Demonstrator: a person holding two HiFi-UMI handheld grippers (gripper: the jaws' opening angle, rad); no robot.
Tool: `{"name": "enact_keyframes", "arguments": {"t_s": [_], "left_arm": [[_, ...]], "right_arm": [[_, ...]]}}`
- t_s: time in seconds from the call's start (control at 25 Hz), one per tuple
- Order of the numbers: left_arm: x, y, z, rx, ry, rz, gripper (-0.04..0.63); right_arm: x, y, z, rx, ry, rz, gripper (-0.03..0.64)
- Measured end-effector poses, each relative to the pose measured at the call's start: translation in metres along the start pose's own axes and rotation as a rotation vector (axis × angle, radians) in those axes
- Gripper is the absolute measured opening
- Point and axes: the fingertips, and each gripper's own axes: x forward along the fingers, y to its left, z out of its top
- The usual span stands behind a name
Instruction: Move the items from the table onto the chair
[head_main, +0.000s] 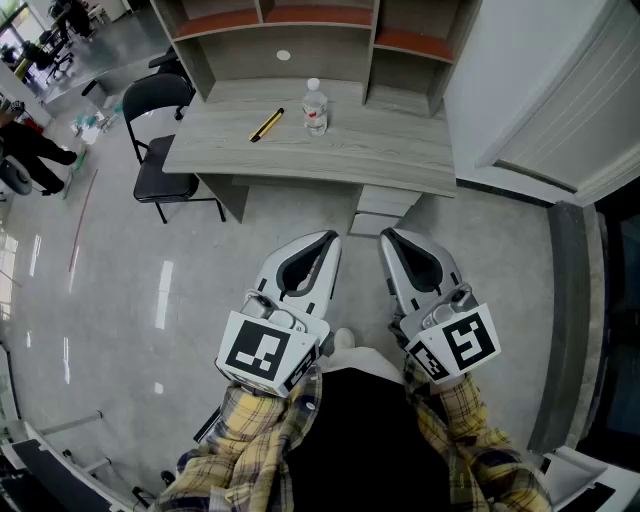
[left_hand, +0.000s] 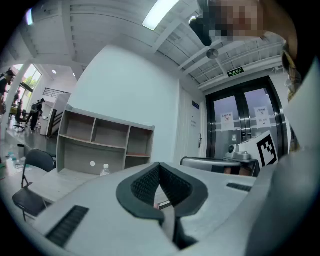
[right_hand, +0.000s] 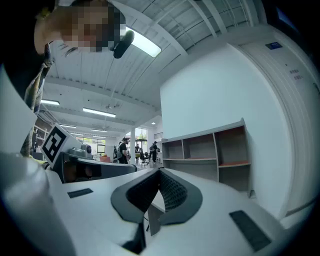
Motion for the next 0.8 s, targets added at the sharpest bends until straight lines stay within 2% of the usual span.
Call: {"name": "enact_keyframes", "arguments": {"t_s": [0.44, 0.8], "left_arm": [[0.005, -0.006, -0.005, -0.01, -0.007, 0.035, 0.003], [-0.001, 0.015, -0.014, -0.043, -0.016, 0.145, 0.003]], "right_arm": [[-0.006, -0.007, -0.007, -0.003, 0.008, 0.023, 0.017], [0.004, -0.008, -0.019, 0.01, 0.028, 0.099, 0.017]]}}
